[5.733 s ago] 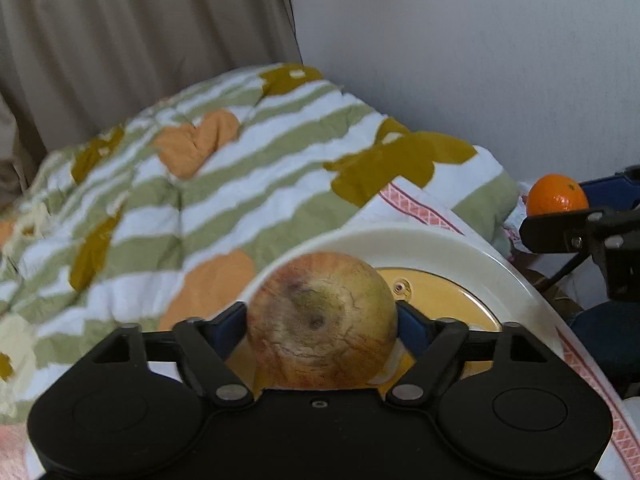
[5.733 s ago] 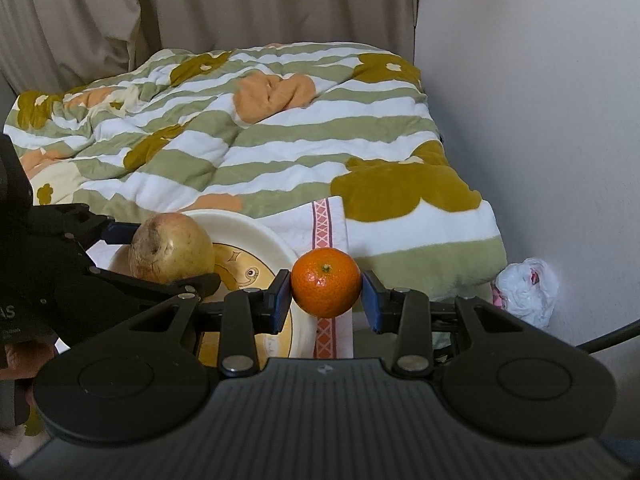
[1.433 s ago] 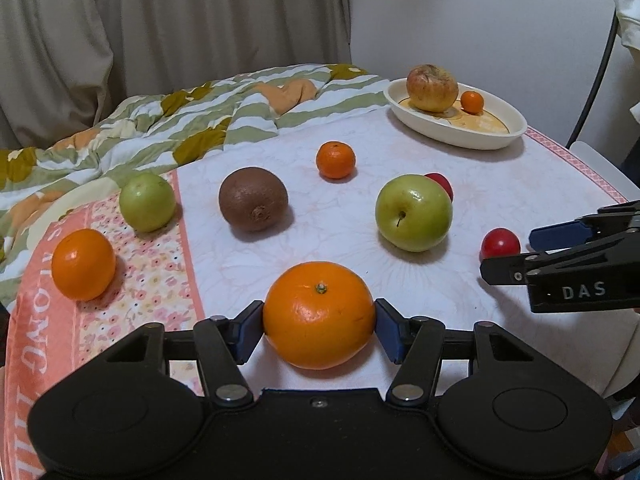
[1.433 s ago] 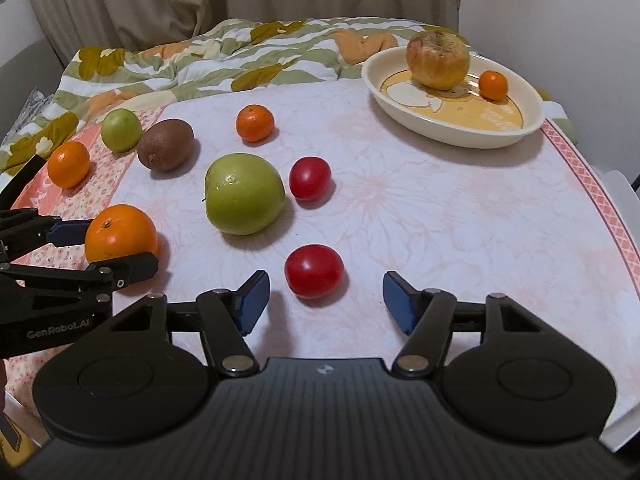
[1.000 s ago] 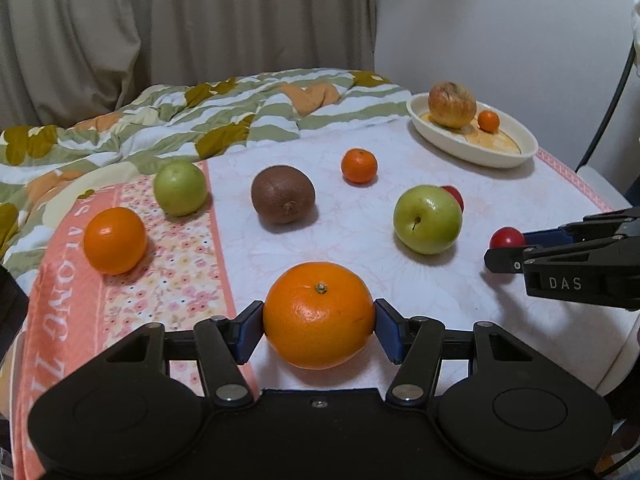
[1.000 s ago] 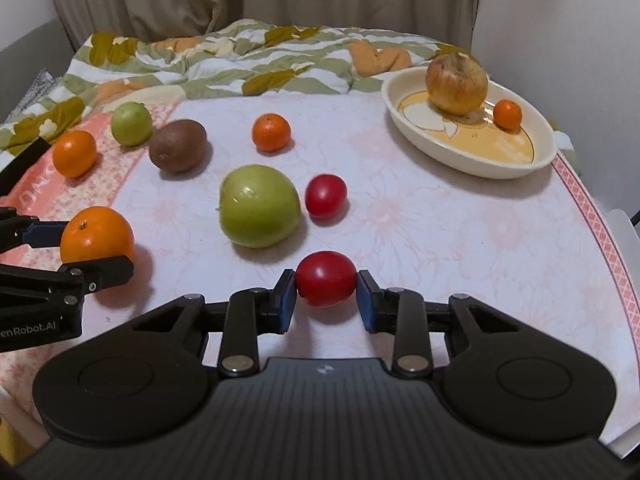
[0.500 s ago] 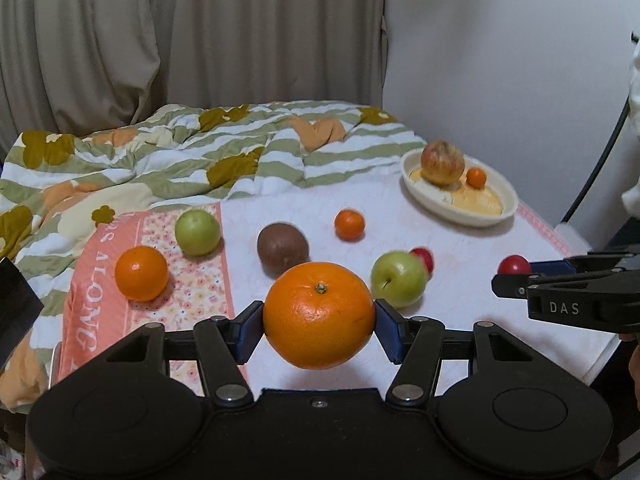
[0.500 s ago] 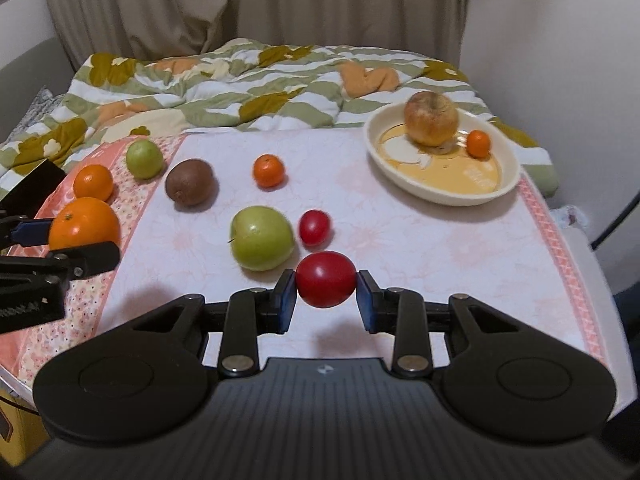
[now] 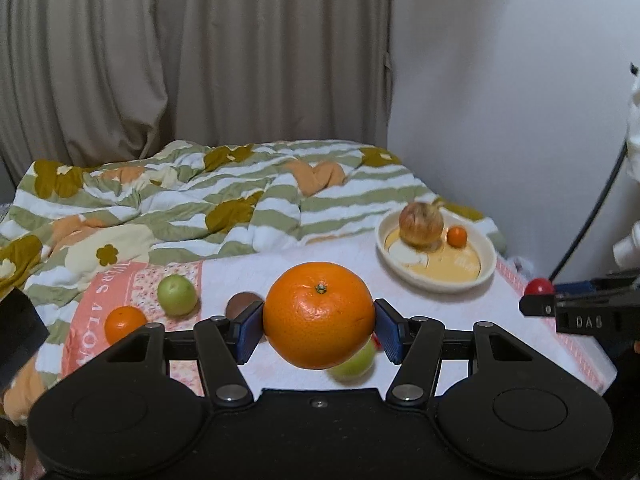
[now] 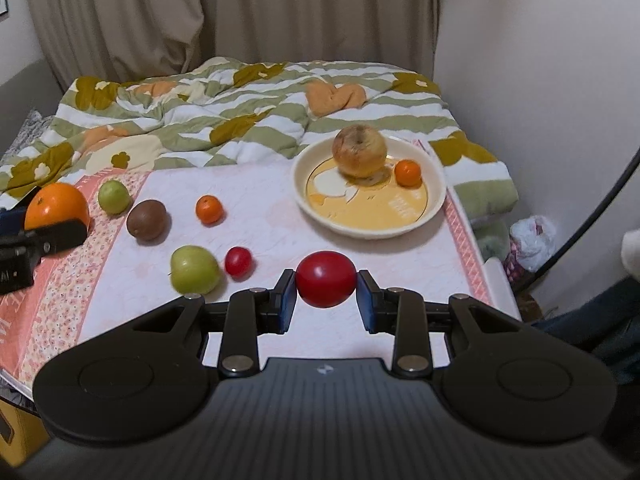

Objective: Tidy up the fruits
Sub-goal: 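Carry the orange and tomato to the cream bowl and release them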

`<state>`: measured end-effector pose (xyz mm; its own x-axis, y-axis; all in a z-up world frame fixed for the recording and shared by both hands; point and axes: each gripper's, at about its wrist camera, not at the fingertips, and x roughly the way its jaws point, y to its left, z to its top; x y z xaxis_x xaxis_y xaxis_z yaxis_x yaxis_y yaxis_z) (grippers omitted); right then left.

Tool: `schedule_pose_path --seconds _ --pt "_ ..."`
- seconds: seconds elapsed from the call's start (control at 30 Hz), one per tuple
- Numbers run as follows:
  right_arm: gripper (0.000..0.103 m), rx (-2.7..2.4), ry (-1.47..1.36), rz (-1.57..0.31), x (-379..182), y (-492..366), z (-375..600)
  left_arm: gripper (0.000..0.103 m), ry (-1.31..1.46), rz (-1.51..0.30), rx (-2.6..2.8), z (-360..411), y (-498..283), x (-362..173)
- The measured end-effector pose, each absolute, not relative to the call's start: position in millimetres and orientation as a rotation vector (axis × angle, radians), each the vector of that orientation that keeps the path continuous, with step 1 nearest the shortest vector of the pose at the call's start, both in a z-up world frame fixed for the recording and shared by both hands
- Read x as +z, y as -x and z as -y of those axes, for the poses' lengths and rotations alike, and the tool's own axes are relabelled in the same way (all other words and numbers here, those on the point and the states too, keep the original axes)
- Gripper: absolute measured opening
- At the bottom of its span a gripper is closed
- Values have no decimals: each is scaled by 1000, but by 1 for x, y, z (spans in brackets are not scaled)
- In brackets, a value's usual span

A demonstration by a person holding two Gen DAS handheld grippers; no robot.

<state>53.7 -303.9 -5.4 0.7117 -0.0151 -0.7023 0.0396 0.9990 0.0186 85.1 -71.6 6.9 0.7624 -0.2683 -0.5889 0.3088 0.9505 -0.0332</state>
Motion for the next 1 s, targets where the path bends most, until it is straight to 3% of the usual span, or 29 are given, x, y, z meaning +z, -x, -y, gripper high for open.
schedule_pose_path --seconds 0.57,1.0 --pt "47 150 37 -736 -1 -121 413 62 -20 -617 -181 187 -127 12" --pt "47 150 -15 -754 -31 -176 452 62 -135 -666 -218 248 -205 -32"
